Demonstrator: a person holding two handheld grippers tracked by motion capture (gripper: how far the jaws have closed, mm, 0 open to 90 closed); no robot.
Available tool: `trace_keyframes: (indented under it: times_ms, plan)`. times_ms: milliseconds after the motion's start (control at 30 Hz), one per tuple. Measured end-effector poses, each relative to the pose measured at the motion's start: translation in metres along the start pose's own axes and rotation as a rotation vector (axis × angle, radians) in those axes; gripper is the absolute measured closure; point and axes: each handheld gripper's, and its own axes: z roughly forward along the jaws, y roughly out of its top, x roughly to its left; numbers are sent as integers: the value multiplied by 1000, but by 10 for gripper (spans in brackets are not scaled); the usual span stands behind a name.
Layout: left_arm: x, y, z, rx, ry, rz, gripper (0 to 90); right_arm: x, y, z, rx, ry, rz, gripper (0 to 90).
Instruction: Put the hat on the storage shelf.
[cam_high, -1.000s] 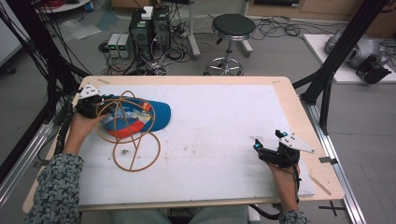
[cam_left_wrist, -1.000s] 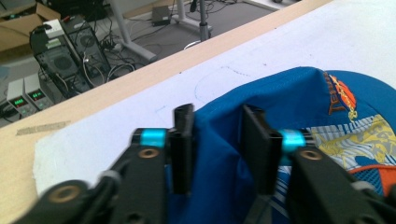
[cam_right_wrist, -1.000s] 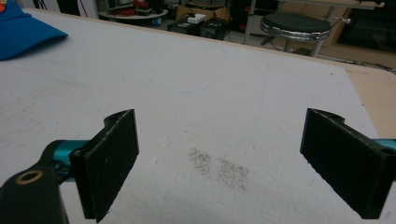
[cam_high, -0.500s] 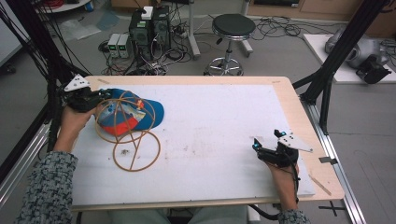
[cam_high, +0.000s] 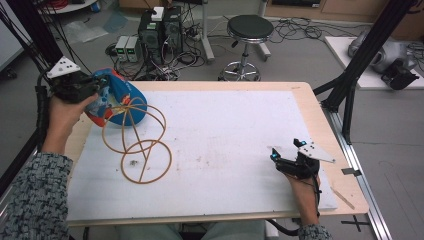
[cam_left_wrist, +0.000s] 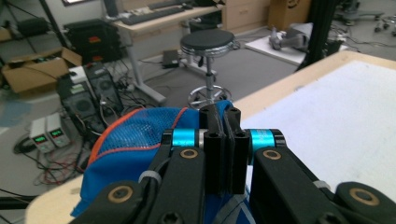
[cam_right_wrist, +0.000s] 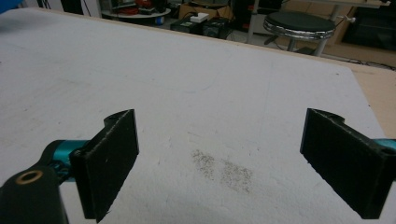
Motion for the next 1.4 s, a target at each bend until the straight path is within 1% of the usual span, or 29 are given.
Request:
trace_keyframes:
  times_ms: [133,233,333,400,467,533,667,733,900,967,1033,1133,1267,1400]
  plan:
    - [0,17,-7,-36,12,-9,879,0,0,0,-3,3,-4,105]
    - [-2,32,-13,-60,30,-12,879,0,0,0,-1,7,1,105]
    - [-6,47,-17,-90,29,-20,879,0,0,1,-2,7,-1,105]
    - [-9,54,-19,-97,25,-15,879,0,0,1,-3,8,2,106]
    - [-13,63,-21,-101,29,-6,879,0,0,0,-1,8,6,105]
    - [-16,70,-23,-111,14,-7,879,0,0,0,-1,11,9,105]
    - [-24,84,-27,-137,-2,7,879,0,0,1,-1,14,4,105]
    - [-27,90,-29,-150,-11,7,879,0,0,1,6,19,8,105]
    - [-36,105,-35,-198,-53,-20,879,0,0,1,2,20,9,105]
    - [-41,111,-37,-214,-67,-24,879,-1,0,1,3,20,9,106]
    - [-46,116,-38,-217,-83,-21,879,-1,0,1,6,22,14,106]
    - [-54,124,-40,-229,-92,-9,879,0,0,2,6,23,7,106]
    - [-63,133,-42,-243,-106,-1,879,0,0,1,6,26,12,105]
    - [-73,142,-47,-267,-146,9,879,-1,0,2,10,26,17,105]
